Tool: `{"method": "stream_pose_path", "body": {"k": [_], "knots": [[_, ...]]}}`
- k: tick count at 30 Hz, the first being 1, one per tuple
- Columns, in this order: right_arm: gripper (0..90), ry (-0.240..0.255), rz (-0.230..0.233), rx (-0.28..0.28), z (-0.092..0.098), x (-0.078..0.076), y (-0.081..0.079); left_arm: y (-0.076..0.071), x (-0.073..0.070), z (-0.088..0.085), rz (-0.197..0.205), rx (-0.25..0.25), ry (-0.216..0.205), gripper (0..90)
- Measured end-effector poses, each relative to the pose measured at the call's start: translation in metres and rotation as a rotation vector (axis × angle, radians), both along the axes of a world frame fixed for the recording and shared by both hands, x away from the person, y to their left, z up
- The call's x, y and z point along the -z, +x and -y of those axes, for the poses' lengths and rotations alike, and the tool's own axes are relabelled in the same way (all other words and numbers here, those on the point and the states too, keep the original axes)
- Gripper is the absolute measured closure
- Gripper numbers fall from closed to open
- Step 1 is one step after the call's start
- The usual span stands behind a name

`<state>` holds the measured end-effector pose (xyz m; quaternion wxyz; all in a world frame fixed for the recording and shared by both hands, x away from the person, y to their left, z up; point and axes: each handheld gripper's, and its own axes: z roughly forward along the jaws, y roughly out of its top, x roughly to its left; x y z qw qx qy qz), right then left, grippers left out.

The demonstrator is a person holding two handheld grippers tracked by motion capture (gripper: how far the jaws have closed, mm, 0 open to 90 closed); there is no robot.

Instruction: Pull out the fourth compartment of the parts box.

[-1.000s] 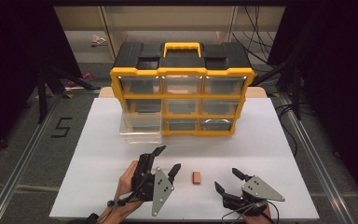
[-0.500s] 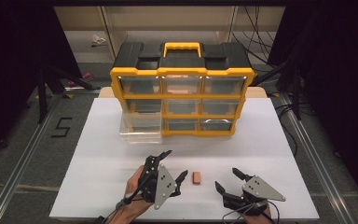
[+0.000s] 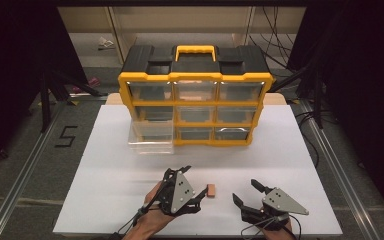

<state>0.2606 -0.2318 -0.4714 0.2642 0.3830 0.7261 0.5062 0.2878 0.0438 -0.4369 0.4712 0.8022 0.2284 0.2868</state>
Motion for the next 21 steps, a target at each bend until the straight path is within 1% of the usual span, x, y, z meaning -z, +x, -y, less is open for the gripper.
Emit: {"method": "stream_pose_path", "body": {"k": [3, 6, 8, 9, 10, 12, 17, 20, 21], "knots": [[24.8, 0.001, -0.002, 0.002, 0.001, 0.000, 0.000, 0.003, 0.003, 0.004, -0.046, 0.004, -0.002, 22.4], [24.8, 0.002, -0.001, 0.005, 0.001, 0.000, 0.000, 0.006, 0.007, 0.007, -0.106, 0.015, -0.009, 21.3], [24.8, 0.002, -0.002, 0.009, 0.002, 0.000, 0.000, 0.008, 0.009, 0.008, -0.131, 0.016, -0.010, 21.0], [24.8, 0.002, -0.002, 0.009, 0.002, 0.000, 0.000, 0.008, 0.009, 0.008, -0.131, 0.016, -0.010, 20.8], [24.8, 0.001, -0.002, 0.011, 0.002, 0.000, -0.001, 0.010, 0.010, 0.009, -0.154, 0.010, -0.014, 20.8], [24.8, 0.001, -0.002, 0.012, 0.002, 0.000, -0.001, 0.011, 0.011, 0.010, -0.178, 0.010, -0.015, 20.2], [24.8, 0.000, -0.002, 0.012, 0.002, 0.000, -0.001, 0.014, 0.014, 0.014, -0.226, 0.015, -0.013, 19.1], [24.8, 0.002, 0.001, 0.011, 0.002, 0.000, -0.001, 0.015, 0.017, 0.018, -0.244, 0.012, -0.002, 18.8], [24.8, 0.001, 0.001, 0.011, 0.002, 0.000, -0.001, 0.015, 0.017, 0.018, -0.244, 0.012, -0.002, 18.7]]}}
